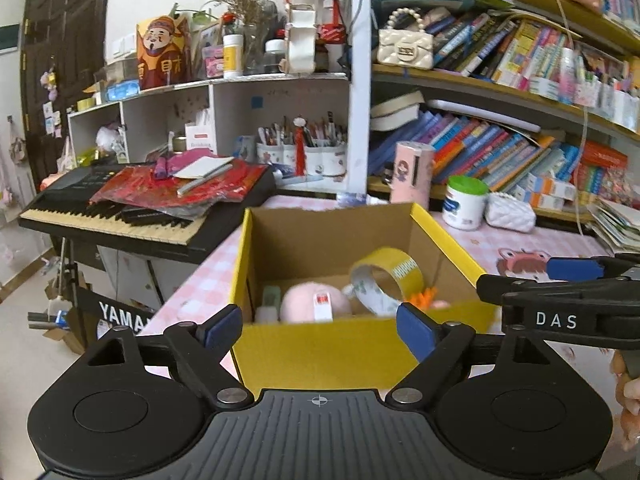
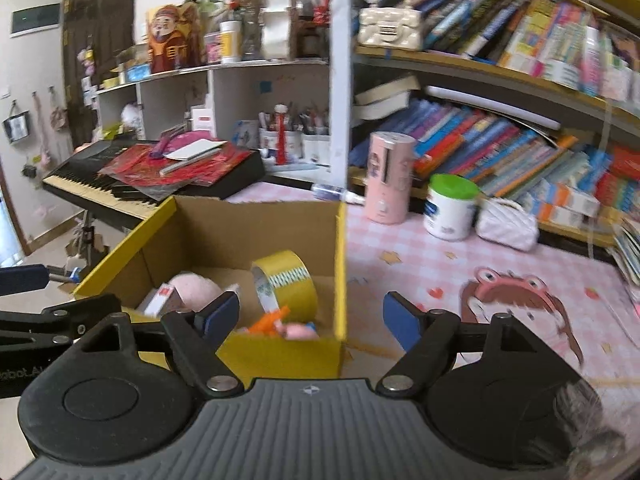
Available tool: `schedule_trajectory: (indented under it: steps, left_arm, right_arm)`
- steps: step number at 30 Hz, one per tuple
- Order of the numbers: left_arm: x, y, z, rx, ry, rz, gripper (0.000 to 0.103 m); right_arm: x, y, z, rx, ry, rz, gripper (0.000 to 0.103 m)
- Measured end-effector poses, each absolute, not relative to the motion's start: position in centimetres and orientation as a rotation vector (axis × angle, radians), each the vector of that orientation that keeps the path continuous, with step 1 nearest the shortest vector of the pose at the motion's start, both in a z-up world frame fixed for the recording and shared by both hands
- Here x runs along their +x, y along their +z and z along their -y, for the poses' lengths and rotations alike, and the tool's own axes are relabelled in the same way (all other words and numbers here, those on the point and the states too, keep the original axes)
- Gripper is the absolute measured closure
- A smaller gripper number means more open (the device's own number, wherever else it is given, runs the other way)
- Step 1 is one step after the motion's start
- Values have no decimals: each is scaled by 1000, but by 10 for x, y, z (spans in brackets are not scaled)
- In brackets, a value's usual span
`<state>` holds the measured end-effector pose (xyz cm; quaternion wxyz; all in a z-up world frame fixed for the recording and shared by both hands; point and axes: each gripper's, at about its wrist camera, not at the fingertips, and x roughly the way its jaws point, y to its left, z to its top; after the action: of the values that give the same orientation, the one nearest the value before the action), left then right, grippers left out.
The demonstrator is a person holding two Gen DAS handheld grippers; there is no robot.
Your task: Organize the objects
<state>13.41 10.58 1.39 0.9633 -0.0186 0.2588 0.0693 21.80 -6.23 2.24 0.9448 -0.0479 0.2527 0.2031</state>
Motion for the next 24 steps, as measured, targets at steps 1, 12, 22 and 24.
schedule_trajectory:
  steps: [1,12,22,24]
  left_arm:
    - [129,12,-104,-36,133,-530,17]
    - [80,-11,-87,-26,61,-624,17]
    - [59,-16,-58,4,-40,-651,17]
    - [57,-15,-48,17,-67,-649,16]
  right_arm:
    - [211,21,66,-94,399,-518,25]
    - [132,-1,101,-51,251,-564,23]
    - [70,-20,130,-19,113,-617,18]
    - [60,-22,136,-15,97,-624,18]
